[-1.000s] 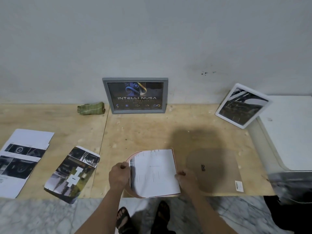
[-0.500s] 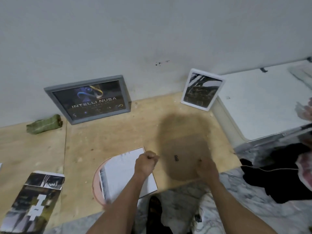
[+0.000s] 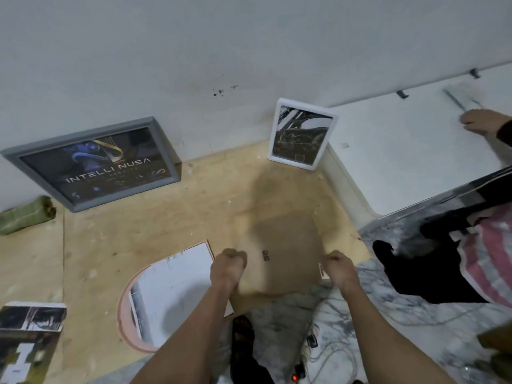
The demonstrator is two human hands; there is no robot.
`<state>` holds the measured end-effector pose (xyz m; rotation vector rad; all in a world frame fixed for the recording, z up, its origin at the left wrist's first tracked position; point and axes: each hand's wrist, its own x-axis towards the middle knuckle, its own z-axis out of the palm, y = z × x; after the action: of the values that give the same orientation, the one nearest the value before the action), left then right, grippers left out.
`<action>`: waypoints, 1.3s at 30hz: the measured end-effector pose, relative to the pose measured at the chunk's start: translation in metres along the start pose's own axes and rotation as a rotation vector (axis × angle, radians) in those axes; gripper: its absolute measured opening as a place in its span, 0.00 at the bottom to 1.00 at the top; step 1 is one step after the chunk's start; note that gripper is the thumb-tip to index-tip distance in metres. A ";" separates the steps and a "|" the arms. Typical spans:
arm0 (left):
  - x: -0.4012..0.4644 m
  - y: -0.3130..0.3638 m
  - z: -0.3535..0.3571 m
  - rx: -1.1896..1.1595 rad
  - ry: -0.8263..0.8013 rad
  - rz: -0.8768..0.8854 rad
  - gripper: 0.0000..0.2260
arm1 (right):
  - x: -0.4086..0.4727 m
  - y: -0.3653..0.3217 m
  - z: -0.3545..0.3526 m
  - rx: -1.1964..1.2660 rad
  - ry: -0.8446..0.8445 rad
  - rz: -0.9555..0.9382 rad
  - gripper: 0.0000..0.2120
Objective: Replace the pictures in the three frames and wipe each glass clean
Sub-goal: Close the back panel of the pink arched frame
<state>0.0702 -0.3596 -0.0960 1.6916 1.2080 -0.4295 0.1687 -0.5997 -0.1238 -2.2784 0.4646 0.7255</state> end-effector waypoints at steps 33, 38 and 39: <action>-0.013 -0.213 -0.171 -0.374 0.401 -0.192 0.17 | -0.139 -0.070 0.169 -0.306 -0.315 -0.178 0.09; -0.013 -0.209 -0.172 -0.400 0.390 -0.195 0.13 | -0.142 -0.073 0.172 -0.294 -0.308 -0.219 0.10; -0.014 -0.206 -0.172 -0.385 0.388 -0.182 0.08 | -0.142 -0.073 0.174 -0.282 -0.302 -0.222 0.09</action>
<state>-0.1547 -0.2135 -0.1103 1.3693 1.6178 0.0344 0.0313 -0.4090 -0.1052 -2.3699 -0.0358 1.0506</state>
